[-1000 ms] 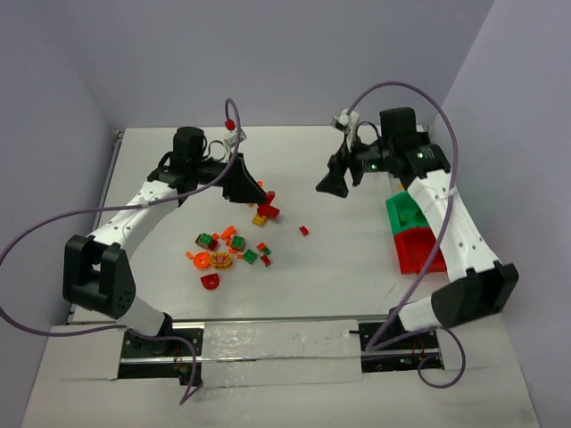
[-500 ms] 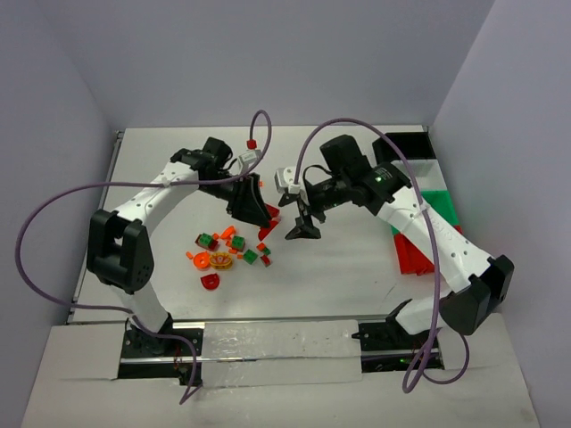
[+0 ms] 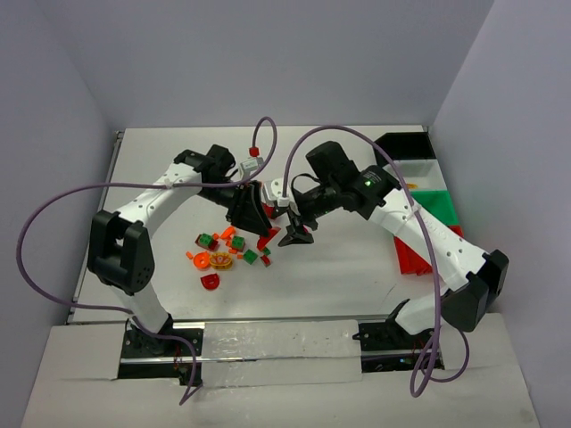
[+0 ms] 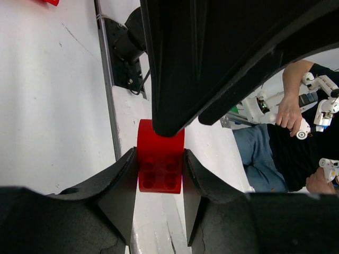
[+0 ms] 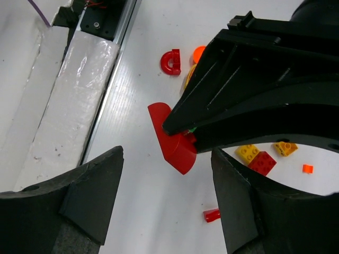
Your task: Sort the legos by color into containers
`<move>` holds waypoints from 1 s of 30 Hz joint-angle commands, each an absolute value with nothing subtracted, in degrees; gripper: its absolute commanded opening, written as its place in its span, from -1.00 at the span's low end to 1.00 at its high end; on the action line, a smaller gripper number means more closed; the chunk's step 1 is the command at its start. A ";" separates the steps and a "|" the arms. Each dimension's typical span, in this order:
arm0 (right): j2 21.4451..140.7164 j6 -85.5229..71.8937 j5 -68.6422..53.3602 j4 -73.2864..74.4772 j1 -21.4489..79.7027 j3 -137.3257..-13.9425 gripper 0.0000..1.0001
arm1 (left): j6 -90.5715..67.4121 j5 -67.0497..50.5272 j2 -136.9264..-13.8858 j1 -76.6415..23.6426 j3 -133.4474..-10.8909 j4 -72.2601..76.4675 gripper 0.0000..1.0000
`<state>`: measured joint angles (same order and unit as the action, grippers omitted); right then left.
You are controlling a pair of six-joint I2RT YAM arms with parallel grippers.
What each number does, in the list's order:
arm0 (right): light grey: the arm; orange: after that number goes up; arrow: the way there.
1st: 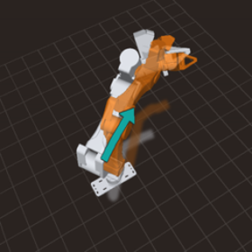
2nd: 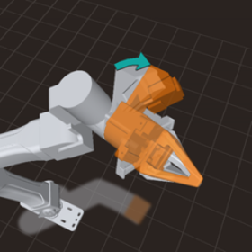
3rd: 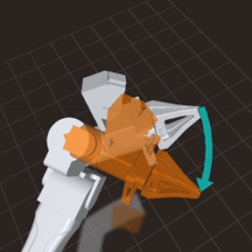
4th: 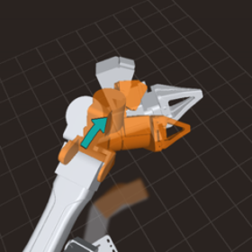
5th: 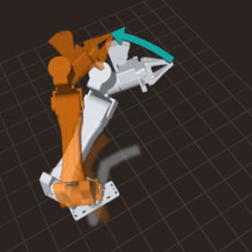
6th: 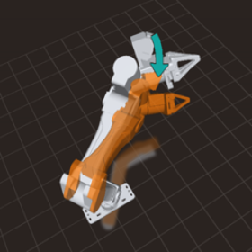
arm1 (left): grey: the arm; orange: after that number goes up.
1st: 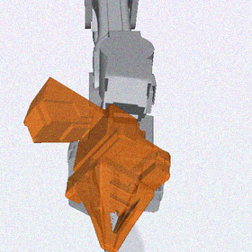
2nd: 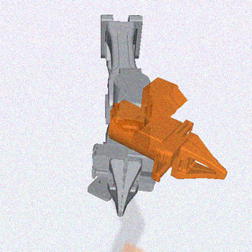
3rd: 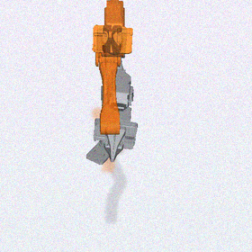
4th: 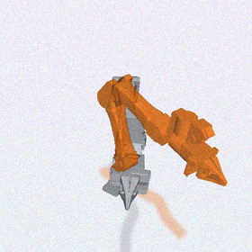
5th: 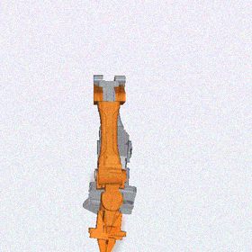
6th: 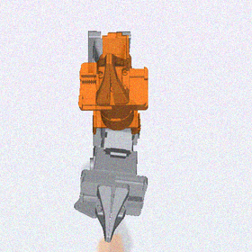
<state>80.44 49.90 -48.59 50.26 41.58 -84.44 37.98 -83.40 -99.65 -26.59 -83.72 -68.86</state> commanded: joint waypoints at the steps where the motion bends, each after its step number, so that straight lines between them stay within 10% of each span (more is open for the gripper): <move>1: 81.56 51.33 -46.75 50.27 43.86 -86.57 0.41 | 38.06 -93.86 -96.59 -26.98 -83.94 -68.38 -0.99; 20: 82.09 53.31 -38.17 48.82 49.62 -83.79 -0.66 | 34.37 -96.33 -93.69 -26.98 -82.71 -64.69 -0.87; 25: 80.39 53.01 -34.85 48.27 49.48 -81.71 -1.00 | 38.44 -93.38 -92.57 -26.90 -84.05 -68.16 -0.08; 28: 79.11 52.43 -33.67 48.34 49.22 -80.17 -1.00 | 41.68 -91.42 -92.02 -26.42 -85.29 -70.82 0.85; 30: 78.22 52.27 -33.17 48.43 48.53 -79.02 -1.00 | 43.97 -89.83 -91.93 -25.23 -86.10 -72.71 0.98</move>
